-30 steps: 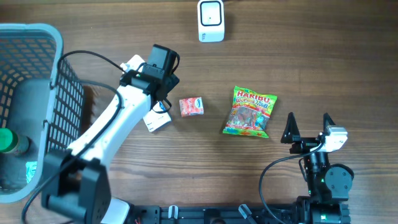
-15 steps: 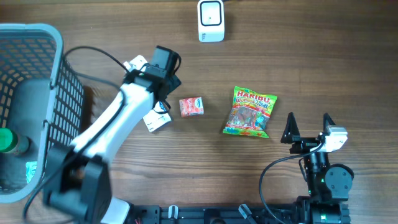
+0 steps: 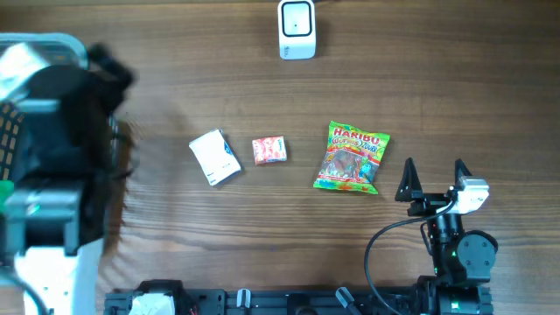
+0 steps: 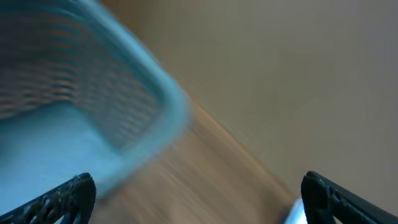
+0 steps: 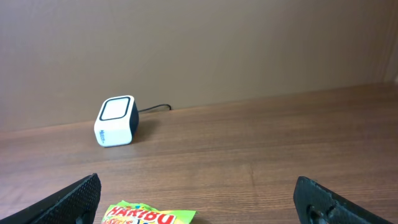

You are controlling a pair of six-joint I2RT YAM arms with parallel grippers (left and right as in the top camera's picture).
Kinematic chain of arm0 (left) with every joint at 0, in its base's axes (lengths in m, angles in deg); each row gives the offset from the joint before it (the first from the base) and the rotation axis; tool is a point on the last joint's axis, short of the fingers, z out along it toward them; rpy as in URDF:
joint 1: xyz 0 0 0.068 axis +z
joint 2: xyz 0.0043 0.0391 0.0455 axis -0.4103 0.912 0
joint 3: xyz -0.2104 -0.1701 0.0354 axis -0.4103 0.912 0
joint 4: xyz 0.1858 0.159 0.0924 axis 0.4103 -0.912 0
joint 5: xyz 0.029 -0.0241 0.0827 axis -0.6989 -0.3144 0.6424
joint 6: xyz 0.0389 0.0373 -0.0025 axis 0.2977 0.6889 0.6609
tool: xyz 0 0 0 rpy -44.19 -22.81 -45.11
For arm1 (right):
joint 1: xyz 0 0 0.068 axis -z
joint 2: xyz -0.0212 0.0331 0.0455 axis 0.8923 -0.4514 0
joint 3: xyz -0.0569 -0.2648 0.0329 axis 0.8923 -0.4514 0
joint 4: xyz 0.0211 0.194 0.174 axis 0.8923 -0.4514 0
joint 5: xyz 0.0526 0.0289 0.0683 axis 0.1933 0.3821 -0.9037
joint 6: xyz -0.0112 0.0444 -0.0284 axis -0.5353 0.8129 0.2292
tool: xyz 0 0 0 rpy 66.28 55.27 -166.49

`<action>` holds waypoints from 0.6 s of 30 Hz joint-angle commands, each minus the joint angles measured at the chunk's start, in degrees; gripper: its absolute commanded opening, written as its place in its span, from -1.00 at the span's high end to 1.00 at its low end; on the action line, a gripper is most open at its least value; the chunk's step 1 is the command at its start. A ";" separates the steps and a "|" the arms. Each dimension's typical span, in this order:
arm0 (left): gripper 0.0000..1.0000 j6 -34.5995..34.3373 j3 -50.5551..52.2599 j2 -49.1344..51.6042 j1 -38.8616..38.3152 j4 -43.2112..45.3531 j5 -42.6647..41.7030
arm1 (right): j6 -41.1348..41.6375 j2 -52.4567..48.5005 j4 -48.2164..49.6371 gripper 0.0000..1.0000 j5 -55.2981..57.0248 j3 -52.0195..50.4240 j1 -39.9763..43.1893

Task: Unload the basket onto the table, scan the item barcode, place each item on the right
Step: 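Carry the Hansaplast box with the left gripper and set it on the table, then reach the left gripper into the basket and grasp the green wipes pack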

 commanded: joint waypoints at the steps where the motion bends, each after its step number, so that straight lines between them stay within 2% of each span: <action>1: -1.00 -4.90 -0.13 0.96 14.23 -5.40 -0.50 | -0.59 0.35 0.20 -0.99 -0.48 -0.07 -0.17; 6: -1.00 -12.61 -0.13 5.73 33.14 -12.92 -15.41 | -0.59 0.35 0.20 -0.99 -0.48 -0.07 -0.17; 8: -1.00 -14.19 -0.13 9.14 38.99 -16.13 -17.53 | -0.61 0.35 0.17 -0.99 -0.48 -0.07 -0.17; 12: -0.99 -14.91 -0.13 16.85 43.67 -21.70 -17.49 | -0.61 0.35 0.20 -0.99 -0.48 -0.07 -0.17; 18: -0.99 -14.93 0.00 31.56 44.52 -26.08 -13.38 | -0.59 0.35 0.17 -0.99 -0.48 -0.07 -0.17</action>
